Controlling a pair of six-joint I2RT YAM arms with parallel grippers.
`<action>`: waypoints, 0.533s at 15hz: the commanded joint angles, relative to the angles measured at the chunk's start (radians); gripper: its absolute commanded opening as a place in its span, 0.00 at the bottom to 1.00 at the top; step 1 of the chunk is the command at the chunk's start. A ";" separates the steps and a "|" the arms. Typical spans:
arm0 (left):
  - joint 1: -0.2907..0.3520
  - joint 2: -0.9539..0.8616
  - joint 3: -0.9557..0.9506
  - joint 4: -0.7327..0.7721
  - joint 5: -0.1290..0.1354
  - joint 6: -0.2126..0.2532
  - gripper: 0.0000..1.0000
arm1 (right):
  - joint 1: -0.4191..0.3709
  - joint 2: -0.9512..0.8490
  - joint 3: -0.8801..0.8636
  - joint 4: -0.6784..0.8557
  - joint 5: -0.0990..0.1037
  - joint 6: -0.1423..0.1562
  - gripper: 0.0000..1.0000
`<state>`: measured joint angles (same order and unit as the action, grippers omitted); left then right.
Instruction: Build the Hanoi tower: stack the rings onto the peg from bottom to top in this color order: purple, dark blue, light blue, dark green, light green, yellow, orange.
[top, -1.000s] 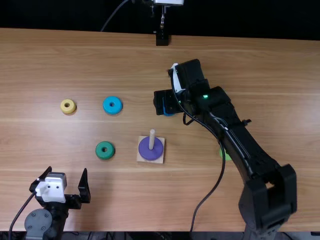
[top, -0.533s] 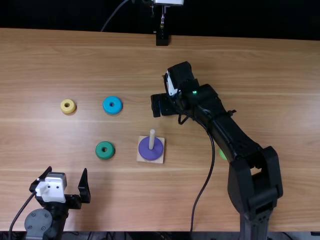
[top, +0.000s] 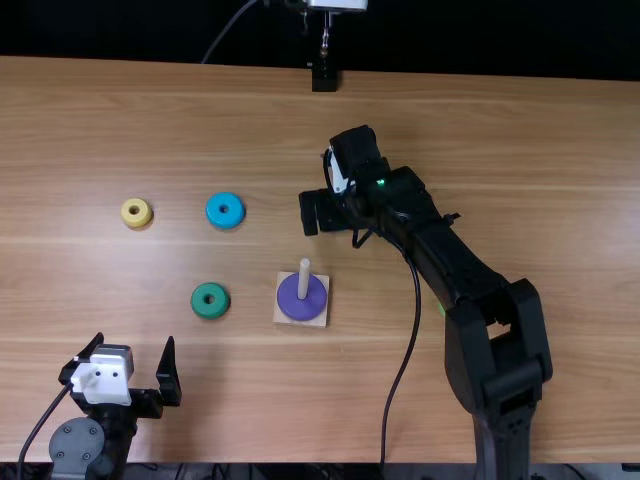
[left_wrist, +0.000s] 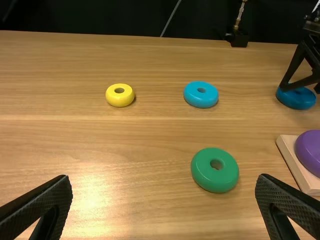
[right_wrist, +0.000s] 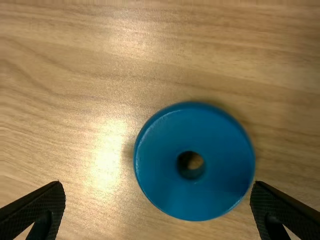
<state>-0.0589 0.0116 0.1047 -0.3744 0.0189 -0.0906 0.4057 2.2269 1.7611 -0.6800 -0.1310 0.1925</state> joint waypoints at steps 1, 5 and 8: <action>-0.007 -0.012 -0.105 -0.077 0.003 0.006 1.00 | -0.001 0.030 0.020 0.000 0.004 0.001 1.00; -0.007 -0.012 -0.105 -0.077 0.003 0.006 1.00 | -0.002 0.059 0.023 0.001 0.045 -0.005 1.00; -0.007 -0.012 -0.105 -0.077 0.003 0.006 1.00 | -0.005 0.062 0.041 0.001 0.045 -0.003 1.00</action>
<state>-0.0593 0.0120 0.1047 -0.3744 0.0193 -0.0906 0.4049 2.2730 1.7672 -0.6788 -0.0990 0.1860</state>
